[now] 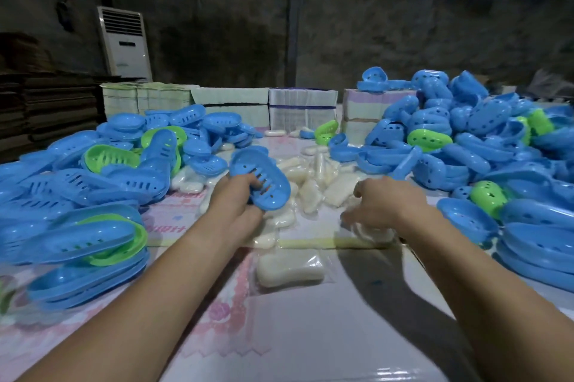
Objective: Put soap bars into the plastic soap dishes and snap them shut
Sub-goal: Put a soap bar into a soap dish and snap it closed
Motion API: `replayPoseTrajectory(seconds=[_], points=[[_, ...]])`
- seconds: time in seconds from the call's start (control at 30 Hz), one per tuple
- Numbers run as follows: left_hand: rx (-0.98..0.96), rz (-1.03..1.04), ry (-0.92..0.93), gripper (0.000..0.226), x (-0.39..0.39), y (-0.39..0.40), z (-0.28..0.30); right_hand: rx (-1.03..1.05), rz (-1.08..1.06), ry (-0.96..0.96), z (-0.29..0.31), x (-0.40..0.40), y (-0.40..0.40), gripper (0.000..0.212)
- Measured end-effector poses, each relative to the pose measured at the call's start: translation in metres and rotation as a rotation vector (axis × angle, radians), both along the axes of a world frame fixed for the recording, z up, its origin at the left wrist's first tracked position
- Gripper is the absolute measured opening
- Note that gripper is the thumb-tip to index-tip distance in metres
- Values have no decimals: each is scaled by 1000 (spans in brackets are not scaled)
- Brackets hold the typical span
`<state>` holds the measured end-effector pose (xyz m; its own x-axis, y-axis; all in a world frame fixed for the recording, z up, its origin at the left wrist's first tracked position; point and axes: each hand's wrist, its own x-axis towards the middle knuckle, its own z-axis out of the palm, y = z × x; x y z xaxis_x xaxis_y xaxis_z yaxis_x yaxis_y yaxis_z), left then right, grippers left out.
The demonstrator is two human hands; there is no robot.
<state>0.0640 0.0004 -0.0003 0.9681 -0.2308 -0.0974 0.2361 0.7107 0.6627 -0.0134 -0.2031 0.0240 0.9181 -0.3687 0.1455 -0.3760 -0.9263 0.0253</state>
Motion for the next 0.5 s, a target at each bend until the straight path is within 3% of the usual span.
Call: replayPoseTrajectory(seconds=[0.07, 0.23, 0.4, 0.5], points=[[-30, -68, 38, 50, -1, 1, -3, 6, -12, 8, -9, 2, 1, 55], [12, -309, 64, 26, -12, -4, -1, 66, -2, -46, -26, 8, -3, 65], [3, -432, 2, 38, -20, -7, -2, 292, 17, -76, -30, 11, -14, 81], [28, -446, -15, 40, -26, -11, -3, 462, 64, -174, -27, 11, -17, 78]])
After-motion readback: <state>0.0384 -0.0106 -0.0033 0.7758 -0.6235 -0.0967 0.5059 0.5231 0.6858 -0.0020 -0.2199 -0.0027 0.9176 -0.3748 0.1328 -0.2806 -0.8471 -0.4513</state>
